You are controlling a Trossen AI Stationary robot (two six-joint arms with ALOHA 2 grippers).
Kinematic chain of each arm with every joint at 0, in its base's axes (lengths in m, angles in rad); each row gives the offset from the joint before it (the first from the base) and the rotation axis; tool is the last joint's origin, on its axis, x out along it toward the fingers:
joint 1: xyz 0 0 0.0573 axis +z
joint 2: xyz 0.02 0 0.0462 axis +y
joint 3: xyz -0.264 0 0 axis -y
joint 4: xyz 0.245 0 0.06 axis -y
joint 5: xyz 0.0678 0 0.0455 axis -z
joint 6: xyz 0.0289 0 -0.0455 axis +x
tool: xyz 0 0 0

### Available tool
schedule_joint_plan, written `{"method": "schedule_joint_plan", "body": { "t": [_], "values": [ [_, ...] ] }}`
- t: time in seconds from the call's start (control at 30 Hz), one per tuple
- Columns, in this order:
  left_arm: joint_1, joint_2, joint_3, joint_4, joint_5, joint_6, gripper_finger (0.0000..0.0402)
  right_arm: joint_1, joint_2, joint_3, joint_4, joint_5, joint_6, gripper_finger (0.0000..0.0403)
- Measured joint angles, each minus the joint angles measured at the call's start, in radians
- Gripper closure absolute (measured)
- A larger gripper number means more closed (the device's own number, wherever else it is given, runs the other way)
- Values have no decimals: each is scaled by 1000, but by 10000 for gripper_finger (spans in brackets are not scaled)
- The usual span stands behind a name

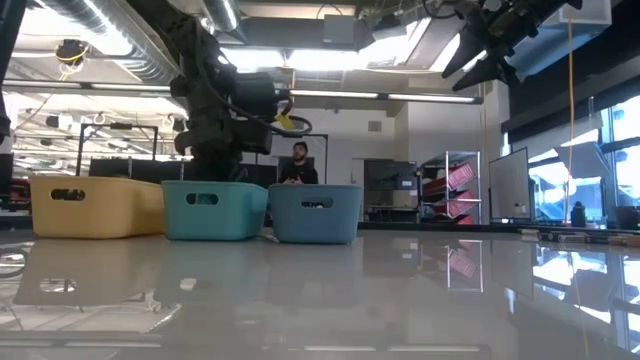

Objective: Sort batteries
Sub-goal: Put the silver battery into the green bin

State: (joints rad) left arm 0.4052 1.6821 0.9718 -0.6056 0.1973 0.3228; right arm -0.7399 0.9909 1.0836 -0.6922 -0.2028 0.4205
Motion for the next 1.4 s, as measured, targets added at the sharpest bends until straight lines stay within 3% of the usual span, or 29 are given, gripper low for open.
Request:
{"method": "schedule_joint_plan", "body": {
  "t": [0.3,0.67,0.83,1.0,1.13,1.23,1.4],
  "values": [
    [-31,4,0,5,-1,13,367,0,0,0,14,0,1,230],
    [-59,4,14,-34,-1,-25,264,0,0,0,14,0,1,230],
    [-40,-77,33,-58,6,81,248,0,0,0,14,0,1,230],
    [-3,-201,34,16,-58,123,248,0,0,0,10,-1,1,230],
    [75,-236,62,100,-195,-56,248,1,0,0,10,-19,2,230],
    [157,-201,104,110,-155,-149,247,1,0,0,10,-19,8,230],
    [259,-73,185,190,-45,-169,247,1,0,0,10,-19,17,230]
  ]
}}
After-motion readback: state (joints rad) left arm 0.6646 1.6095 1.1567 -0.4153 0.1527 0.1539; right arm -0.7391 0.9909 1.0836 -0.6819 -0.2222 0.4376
